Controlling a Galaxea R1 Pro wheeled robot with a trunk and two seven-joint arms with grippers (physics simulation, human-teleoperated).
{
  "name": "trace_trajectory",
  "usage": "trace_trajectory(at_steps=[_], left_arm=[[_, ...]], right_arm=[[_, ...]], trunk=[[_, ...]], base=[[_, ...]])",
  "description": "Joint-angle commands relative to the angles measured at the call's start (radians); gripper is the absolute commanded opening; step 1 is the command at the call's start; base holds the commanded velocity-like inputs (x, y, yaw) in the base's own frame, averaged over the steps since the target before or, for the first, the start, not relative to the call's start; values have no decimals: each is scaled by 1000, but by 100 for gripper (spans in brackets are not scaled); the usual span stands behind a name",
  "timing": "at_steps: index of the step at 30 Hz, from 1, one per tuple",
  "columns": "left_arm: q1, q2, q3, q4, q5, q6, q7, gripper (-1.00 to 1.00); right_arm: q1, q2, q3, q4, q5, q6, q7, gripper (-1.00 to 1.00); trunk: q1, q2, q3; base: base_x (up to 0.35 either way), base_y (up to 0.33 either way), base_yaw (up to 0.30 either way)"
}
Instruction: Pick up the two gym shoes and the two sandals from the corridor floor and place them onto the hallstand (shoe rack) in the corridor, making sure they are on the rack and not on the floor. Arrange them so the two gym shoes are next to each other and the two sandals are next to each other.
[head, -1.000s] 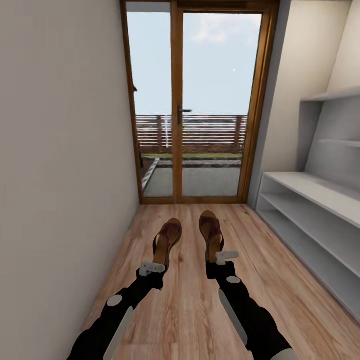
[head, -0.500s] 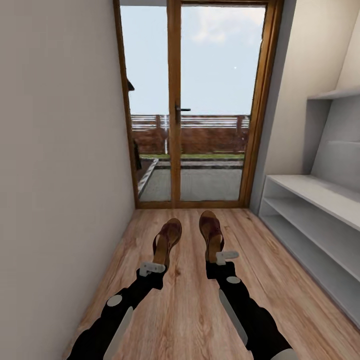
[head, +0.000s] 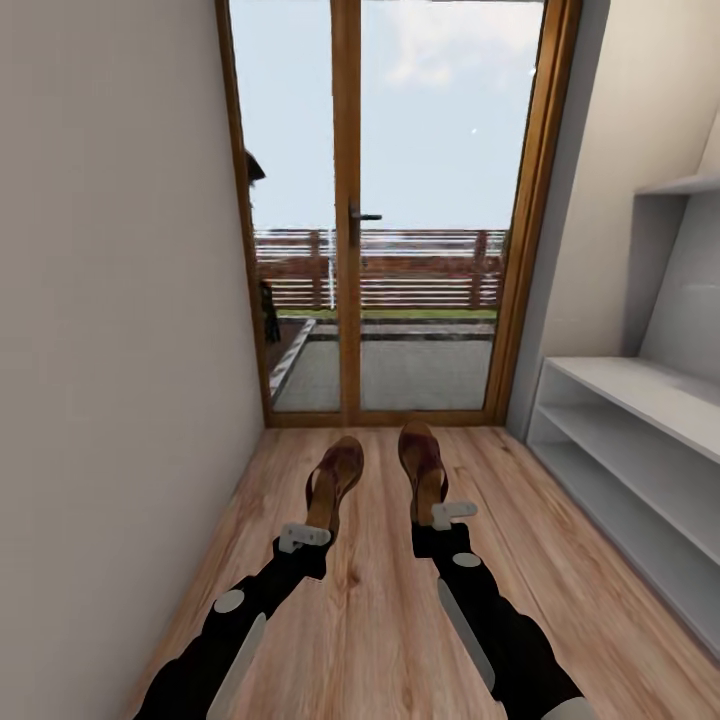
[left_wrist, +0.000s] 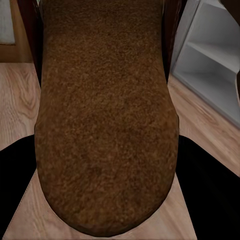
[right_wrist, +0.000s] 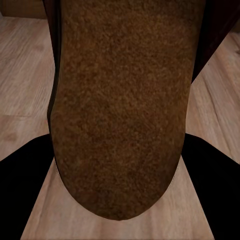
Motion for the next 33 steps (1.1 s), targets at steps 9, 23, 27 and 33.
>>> trace_trajectory(at_steps=[9, 23, 27, 33], left_arm=[[0, 0, 1, -1, 11, 8, -3, -100], [0, 0, 0, -1, 10, 7, -3, -100], [0, 0, 0, -1, 10, 7, -3, -100], [0, 0, 0, -1, 11, 7, -3, -100]], right_arm=[[-1, 0, 3, -1, -10, 3, -10, -100], [-1, 0, 2, -1, -10, 3, -10, -100], [-1, 0, 2, -1, -10, 3, -10, -100], [-1, 0, 2, -1, -10, 3, -10, -100]], trunk=[[0, 0, -1], [0, 0, -1], [0, 0, -1], [0, 0, -1]], base=[[349, 0, -55], [241, 0, -284], [56, 7, -300], [273, 100, -300]])
